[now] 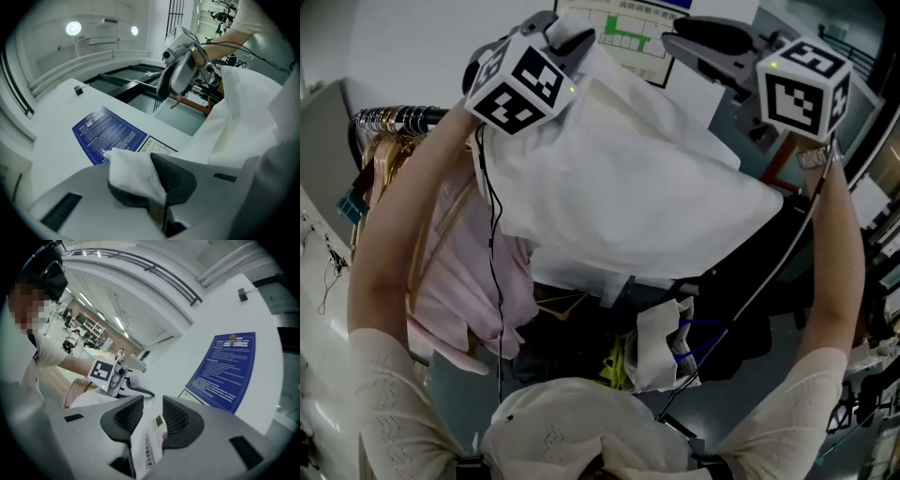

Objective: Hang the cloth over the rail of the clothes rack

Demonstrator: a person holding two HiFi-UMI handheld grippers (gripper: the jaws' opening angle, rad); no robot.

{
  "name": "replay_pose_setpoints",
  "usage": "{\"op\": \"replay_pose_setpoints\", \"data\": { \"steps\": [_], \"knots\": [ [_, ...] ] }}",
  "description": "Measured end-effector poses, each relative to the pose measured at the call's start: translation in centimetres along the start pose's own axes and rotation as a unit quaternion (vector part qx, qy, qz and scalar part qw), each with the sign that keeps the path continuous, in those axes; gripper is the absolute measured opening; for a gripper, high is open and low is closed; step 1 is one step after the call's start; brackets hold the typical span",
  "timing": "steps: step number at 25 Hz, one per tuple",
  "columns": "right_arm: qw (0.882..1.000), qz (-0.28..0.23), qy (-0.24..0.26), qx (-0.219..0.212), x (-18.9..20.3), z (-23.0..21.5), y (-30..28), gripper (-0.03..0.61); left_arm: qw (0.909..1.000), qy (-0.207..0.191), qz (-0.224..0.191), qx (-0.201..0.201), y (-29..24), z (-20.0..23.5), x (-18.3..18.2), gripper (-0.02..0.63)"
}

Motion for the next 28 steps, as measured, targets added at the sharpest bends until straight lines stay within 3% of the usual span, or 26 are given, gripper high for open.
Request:
{"op": "replay_pose_setpoints", "data": {
  "steps": [4,8,14,15,16,18,25,28],
  "knots": [
    [0.998,0.045,0.052,-0.001,2.1,0.5,-6.7,0.120,0.9994,0.022,-0.026,-0.008,0.6,0.3,-0.1,0.017],
    [0.996,0.080,0.031,-0.025,4.6,1.0,-9.7,0.120,0.9985,0.038,-0.038,-0.011,1.0,0.3,0.0,0.017],
    [0.994,0.103,0.043,-0.022,4.2,1.3,-11.7,0.120,0.9965,0.052,-0.066,-0.001,1.6,0.4,-0.3,0.017],
    [0.993,0.103,0.042,-0.024,4.0,1.3,-11.8,0.113,0.9956,0.059,-0.073,0.001,1.7,0.5,-0.6,0.017],
    [0.994,0.103,0.039,-0.025,3.9,1.4,-11.9,0.057,0.9950,0.064,-0.077,0.004,1.9,0.6,-0.8,0.017],
    [0.994,0.103,0.029,-0.023,3.8,1.5,-11.8,0.034,0.9949,0.066,-0.075,0.018,2.2,0.7,-1.2,0.017],
    [0.995,0.095,0.017,0.009,3.0,-1.1,-9.5,0.032,0.9950,0.016,-0.081,0.057,3.5,2.4,-2.4,0.018],
    [0.996,0.086,0.011,0.013,2.3,-0.9,-9.6,0.032,0.9945,-0.021,-0.065,0.079,4.8,2.9,-3.4,0.018]
  ]
}}
Point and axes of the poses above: the fingertips, and each gripper's own axes: y backward along the fingers, z to its left, x out of its underside, the point moved 6 cm from there along y, backward along the fingers, and after that the axes turned 7 degrees about -z, right-handed, at the moved point
